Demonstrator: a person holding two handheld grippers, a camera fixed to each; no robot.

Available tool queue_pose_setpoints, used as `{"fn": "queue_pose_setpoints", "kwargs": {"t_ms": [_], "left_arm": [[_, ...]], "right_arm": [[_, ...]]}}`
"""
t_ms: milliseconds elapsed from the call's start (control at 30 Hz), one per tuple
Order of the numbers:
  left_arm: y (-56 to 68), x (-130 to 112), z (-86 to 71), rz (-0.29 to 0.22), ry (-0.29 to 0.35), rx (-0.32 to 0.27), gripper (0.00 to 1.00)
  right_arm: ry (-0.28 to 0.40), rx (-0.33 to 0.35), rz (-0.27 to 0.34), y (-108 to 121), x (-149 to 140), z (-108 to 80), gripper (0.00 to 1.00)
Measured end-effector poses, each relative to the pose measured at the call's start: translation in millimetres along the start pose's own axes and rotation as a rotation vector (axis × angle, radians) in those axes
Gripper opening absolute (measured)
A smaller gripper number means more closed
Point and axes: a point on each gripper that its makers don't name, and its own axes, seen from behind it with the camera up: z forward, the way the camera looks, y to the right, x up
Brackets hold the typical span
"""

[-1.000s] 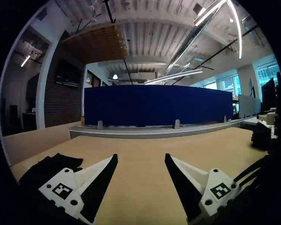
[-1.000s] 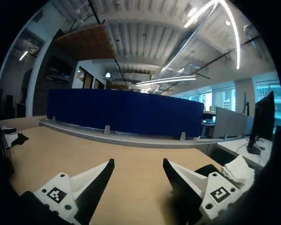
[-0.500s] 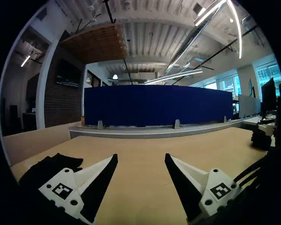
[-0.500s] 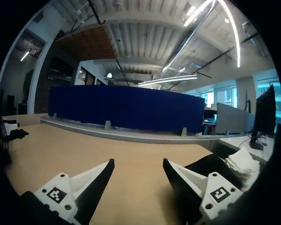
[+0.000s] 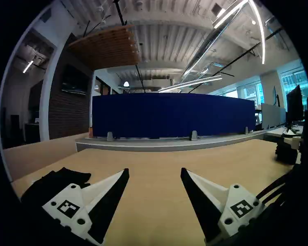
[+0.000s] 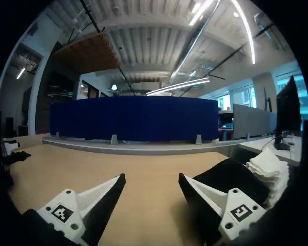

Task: Fold towel

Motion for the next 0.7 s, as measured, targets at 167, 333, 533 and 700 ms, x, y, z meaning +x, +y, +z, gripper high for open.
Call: {"fn": "queue_pose_setpoints", "kwargs": {"t_ms": [167,333,533,700], "left_arm": [[0.4,-0.1,0.2,0.0,0.0,0.0,0.93],[0.3,-0.4,0.2,0.0,0.0,0.0,0.93],[-0.5,-0.2,0.1,0.0,0.0,0.0,0.93],[-0.7,0.1,0.8,0.0,0.0,0.0,0.93]], "right_arm": [[0.013,0.006,0.002,-0.8,0.0,-1.3,1.0],[0.014,0.01,0.001,-2.9,0.1,-1.5,1.0],[0.015,0.008,0.001,-2.7,1.0,-1.3,1.0],[0.015,0.008,0.002,-3.9,1.3,-1.3,1.0]]}}
